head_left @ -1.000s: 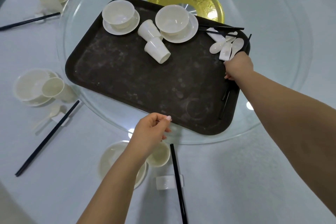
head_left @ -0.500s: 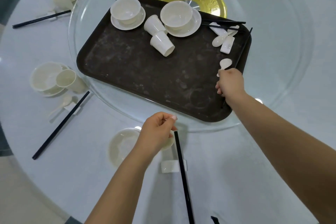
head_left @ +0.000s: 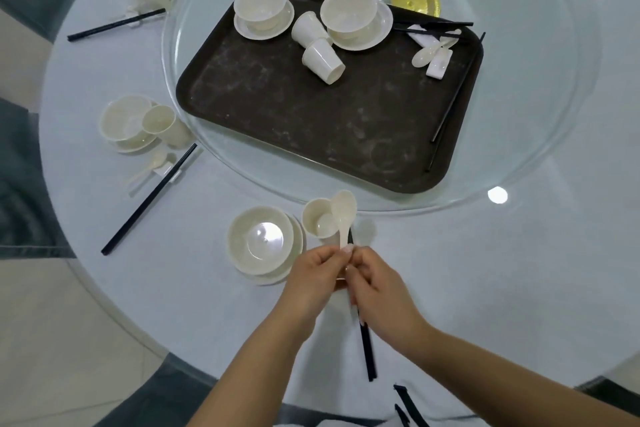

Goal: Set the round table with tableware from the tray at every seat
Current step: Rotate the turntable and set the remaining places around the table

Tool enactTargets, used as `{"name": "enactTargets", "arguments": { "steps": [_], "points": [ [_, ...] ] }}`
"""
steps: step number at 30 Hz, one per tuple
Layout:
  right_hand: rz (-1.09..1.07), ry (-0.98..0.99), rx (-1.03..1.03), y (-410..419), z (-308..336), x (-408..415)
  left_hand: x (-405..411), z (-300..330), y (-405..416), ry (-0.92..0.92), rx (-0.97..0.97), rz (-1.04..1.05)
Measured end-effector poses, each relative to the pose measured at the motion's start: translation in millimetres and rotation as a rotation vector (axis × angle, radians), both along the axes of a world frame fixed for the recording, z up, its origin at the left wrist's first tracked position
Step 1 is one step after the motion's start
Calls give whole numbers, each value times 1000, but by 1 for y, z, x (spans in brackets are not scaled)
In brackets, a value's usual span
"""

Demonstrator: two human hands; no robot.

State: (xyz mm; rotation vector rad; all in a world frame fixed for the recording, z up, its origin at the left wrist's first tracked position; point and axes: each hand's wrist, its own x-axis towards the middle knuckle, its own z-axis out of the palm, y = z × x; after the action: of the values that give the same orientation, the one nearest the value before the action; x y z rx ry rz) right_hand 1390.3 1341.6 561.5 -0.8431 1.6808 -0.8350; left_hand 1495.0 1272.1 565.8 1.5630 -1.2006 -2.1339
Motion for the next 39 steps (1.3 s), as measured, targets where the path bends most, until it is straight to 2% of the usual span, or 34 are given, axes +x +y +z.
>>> {"name": "enactTargets", "arguments": {
  "steps": [3,8,14,19,26,39],
  "points": [
    [48,12,24,10,-4,4,14,0,13,11,27,18],
    [148,-10,115,21,-16,10,34,-15,31,-109,63,29],
    [218,63,247,32,-35,17,46,-36,49,-234,156,31],
    [223,97,303,33,-47,20,47,-50,54,-301,131,22],
    [150,112,333,31,-55,24,42,-57,47,-291,98,-21],
    [148,101,360,34,-62,22,42,-63,53,-354,78,-73]
  ]
}}
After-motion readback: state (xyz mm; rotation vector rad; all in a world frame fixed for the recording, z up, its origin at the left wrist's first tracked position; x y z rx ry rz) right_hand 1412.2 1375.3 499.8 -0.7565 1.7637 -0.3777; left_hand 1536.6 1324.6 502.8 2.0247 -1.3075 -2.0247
